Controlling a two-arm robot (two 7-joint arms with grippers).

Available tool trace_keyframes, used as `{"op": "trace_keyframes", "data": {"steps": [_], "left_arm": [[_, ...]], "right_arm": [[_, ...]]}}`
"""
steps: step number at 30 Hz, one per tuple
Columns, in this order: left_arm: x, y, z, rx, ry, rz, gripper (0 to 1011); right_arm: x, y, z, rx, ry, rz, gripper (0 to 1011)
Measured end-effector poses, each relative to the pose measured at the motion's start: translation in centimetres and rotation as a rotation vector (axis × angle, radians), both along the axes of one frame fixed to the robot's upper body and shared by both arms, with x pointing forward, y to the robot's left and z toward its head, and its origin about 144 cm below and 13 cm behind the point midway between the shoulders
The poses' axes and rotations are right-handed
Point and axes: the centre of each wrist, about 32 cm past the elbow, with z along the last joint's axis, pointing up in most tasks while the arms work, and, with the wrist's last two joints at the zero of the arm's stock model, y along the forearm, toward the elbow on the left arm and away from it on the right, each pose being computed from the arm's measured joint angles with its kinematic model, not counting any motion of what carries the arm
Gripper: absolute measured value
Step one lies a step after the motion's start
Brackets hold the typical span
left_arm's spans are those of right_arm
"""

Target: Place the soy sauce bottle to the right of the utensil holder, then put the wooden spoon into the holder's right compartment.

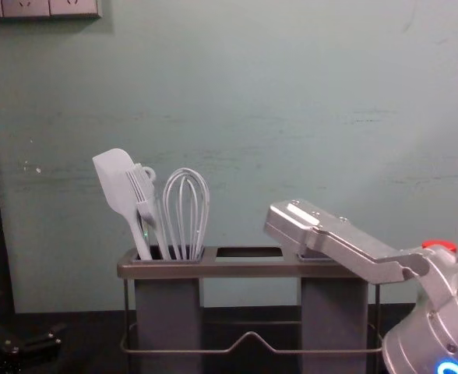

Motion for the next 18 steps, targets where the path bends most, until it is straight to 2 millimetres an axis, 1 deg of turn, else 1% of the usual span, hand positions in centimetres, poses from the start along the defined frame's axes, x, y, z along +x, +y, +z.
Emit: {"op": "trace_keyframes", "data": {"steps": [18], "left_arm": [[0.0,0.0,0.0,0.0,0.0,0.0,1011]], "right_arm": [[0.19,0.13,-0.24,0.0,0.004,-0.004,1002]]}}
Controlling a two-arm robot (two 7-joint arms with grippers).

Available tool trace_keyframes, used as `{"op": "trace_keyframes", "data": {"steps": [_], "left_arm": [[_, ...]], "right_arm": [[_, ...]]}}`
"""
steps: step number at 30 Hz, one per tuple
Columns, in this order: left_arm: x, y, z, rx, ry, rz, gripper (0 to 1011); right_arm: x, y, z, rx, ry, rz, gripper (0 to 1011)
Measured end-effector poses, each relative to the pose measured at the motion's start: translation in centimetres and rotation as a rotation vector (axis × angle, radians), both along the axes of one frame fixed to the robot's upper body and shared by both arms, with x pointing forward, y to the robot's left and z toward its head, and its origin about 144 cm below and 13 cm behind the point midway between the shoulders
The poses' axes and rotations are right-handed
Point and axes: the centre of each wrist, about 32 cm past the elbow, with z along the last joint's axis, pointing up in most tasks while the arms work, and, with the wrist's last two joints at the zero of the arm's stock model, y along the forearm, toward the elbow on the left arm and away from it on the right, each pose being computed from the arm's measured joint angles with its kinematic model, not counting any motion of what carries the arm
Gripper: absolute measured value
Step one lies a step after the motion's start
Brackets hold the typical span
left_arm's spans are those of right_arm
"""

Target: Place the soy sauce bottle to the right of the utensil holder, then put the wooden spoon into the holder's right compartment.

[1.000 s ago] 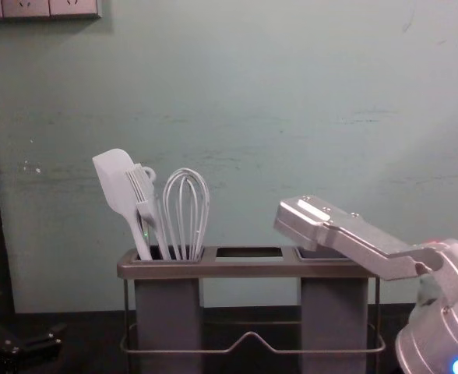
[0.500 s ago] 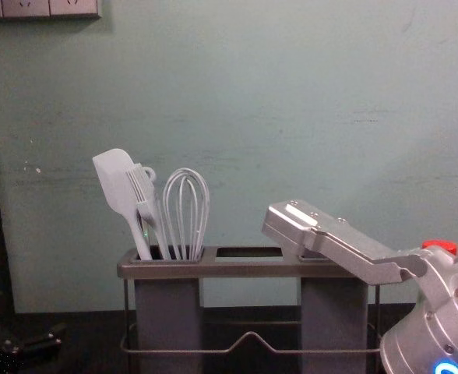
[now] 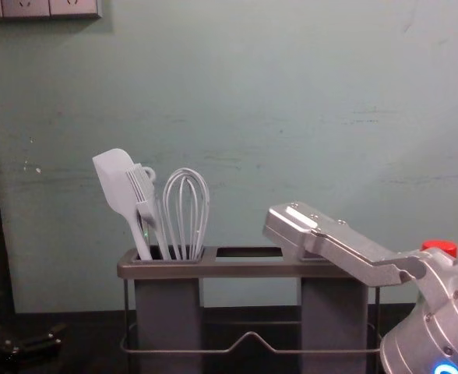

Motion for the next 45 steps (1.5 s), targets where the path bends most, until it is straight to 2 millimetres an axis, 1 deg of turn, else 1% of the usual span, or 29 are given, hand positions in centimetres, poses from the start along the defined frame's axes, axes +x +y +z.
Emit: {"op": "trace_keyframes", "data": {"steps": [2,4,8,10,11,23,28,34,45], "left_arm": [[0.0,0.0,0.0,0.0,0.0,0.0,1011],[0.0,0.0,0.0,0.0,0.0,0.0,1011],[0.0,0.0,0.0,0.0,0.0,0.0,1011],[0.0,0.0,0.0,0.0,0.0,0.0,1011],[0.0,0.0,0.0,0.0,0.0,0.0,1011],[0.0,0.0,0.0,0.0,0.0,0.0,1011],[0.0,0.0,0.0,0.0,0.0,0.0,1011],[0.0,0.0,0.0,0.0,0.0,0.0,1011],[0.0,0.0,0.0,0.0,0.0,0.0,1012]], "right_arm": [[0.0,0.0,0.0,0.0,0.0,0.0,1002],[0.0,0.0,0.0,0.0,0.0,0.0,979],[0.0,0.0,0.0,0.0,0.0,0.0,906],[0.0,0.0,0.0,0.0,0.0,0.0,846],[0.0,0.0,0.0,0.0,0.0,0.0,840],[0.0,0.0,0.0,0.001,0.0,0.002,840],[-0.3,0.3,0.3,-0.01,-0.024,0.008,840],[-1.3,0.4,0.8,-0.002,-0.079,0.018,840],[-3.6,-0.9,2.2,0.088,-0.18,0.026,840]]}}
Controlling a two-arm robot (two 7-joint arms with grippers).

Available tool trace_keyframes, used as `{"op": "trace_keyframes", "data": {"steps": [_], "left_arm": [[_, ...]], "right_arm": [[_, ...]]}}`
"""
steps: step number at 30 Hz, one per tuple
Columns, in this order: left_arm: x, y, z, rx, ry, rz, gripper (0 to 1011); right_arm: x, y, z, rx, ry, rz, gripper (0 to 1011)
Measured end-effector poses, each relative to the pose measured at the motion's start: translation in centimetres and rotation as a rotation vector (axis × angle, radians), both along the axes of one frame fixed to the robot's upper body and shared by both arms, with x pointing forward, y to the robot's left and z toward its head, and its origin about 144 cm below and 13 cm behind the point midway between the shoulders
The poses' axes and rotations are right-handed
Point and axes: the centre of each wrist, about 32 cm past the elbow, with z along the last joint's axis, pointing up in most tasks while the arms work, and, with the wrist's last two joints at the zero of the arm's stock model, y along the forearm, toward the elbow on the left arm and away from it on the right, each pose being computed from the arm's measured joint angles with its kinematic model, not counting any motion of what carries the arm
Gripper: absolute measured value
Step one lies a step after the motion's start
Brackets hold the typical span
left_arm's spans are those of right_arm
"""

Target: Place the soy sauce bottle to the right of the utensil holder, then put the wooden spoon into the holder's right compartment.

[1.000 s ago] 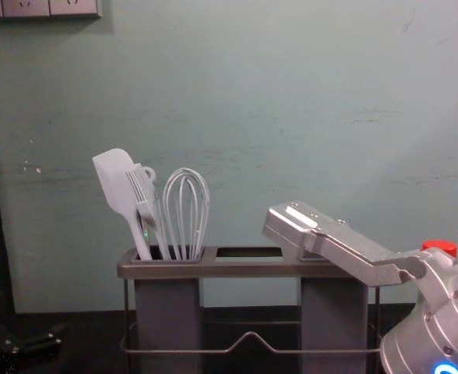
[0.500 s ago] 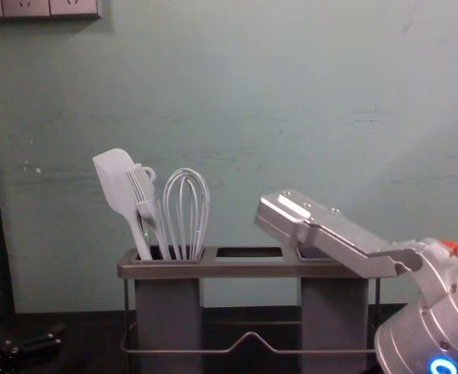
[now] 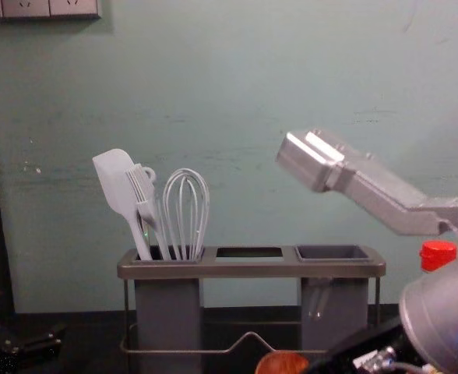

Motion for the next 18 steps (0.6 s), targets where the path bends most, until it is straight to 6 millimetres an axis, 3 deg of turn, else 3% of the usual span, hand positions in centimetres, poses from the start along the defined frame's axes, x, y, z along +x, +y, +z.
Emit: {"op": "trace_keyframes", "data": {"steps": [18], "left_arm": [[0.0,0.0,0.0,0.0,0.0,0.0,1011]], "right_arm": [[-3.5,-2.0,2.2,0.126,-0.176,0.104,840]]}}
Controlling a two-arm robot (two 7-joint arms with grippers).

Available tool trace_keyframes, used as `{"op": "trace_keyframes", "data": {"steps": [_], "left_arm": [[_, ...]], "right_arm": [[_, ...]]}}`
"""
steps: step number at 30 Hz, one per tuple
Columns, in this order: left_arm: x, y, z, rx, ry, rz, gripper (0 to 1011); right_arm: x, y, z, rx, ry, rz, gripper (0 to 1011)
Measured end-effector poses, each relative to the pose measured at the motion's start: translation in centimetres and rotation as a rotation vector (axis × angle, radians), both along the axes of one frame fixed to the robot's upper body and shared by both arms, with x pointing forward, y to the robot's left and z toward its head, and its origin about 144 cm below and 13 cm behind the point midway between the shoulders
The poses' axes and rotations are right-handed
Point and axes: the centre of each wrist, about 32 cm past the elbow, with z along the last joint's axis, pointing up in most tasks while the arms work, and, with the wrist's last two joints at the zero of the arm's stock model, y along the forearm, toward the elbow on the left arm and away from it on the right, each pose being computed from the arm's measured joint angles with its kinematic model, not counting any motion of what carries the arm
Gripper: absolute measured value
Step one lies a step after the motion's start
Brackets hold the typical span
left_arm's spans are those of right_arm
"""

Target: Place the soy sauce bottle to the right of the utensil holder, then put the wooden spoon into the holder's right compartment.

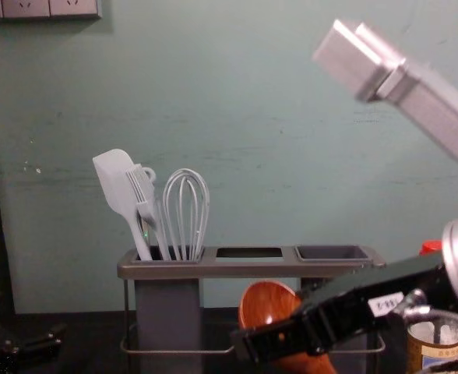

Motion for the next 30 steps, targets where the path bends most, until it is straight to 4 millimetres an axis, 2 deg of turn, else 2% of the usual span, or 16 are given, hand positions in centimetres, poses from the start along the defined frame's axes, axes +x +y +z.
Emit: {"op": "trace_keyframes", "data": {"steps": [17,30], "left_arm": [[0.0,0.0,0.0,0.0,0.0,0.0,1012],[0.0,0.0,0.0,0.0,0.0,0.0,1012]], "right_arm": [[-1.3,-2.3,3.0,0.123,-0.078,0.126,840],[-1.5,-4.2,6.4,0.163,-0.189,0.153,840]]}}
